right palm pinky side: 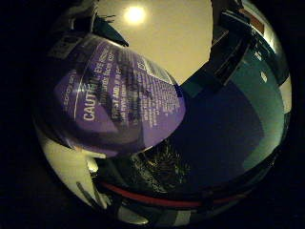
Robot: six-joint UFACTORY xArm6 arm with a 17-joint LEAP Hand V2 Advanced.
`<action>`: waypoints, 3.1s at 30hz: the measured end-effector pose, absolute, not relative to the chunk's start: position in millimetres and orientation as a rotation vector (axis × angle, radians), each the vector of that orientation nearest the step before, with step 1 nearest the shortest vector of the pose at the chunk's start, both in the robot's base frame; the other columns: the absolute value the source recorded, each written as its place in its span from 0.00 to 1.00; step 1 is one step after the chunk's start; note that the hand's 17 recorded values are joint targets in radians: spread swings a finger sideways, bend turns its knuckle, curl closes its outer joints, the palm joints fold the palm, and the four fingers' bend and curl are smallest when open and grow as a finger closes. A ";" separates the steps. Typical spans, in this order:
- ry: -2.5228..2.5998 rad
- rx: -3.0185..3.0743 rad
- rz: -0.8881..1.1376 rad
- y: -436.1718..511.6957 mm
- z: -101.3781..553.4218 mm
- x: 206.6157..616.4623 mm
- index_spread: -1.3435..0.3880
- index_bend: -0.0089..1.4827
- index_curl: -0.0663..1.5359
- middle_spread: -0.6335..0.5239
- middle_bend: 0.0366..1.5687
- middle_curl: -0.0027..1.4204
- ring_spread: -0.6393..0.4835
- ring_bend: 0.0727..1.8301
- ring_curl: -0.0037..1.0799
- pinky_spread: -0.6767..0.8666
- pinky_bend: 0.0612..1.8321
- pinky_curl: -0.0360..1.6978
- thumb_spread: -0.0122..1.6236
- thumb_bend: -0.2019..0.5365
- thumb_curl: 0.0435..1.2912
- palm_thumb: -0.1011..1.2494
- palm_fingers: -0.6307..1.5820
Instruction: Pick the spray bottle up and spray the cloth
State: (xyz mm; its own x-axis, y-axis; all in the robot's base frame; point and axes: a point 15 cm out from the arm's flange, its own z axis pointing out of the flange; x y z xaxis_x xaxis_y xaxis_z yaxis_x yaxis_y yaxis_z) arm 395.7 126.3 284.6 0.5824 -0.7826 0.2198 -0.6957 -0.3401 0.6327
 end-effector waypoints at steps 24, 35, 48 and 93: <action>-1.424 2.672 -0.574 249.5 370.0 375.7 0.67 0.78 0.46 0.47 0.85 0.41 0.44 0.79 0.50 0.29 0.57 0.61 0.58 0.25 0.59 0.87 0.84; -1.462 3.003 -0.976 329.4 432.2 378.1 0.67 0.78 0.46 0.47 0.85 0.41 0.44 0.78 0.51 0.29 0.57 0.61 0.57 0.25 0.59 0.88 0.84; -1.329 3.310 -1.305 390.8 419.2 396.7 0.67 0.78 0.46 0.47 0.86 0.41 0.44 0.78 0.51 0.30 0.57 0.62 0.56 0.25 0.60 0.88 0.84; -1.303 3.224 -1.816 411.9 223.8 429.4 0.65 0.52 0.43 0.46 0.75 0.38 0.45 0.73 0.47 0.22 0.54 0.52 0.54 0.23 0.52 0.75 0.76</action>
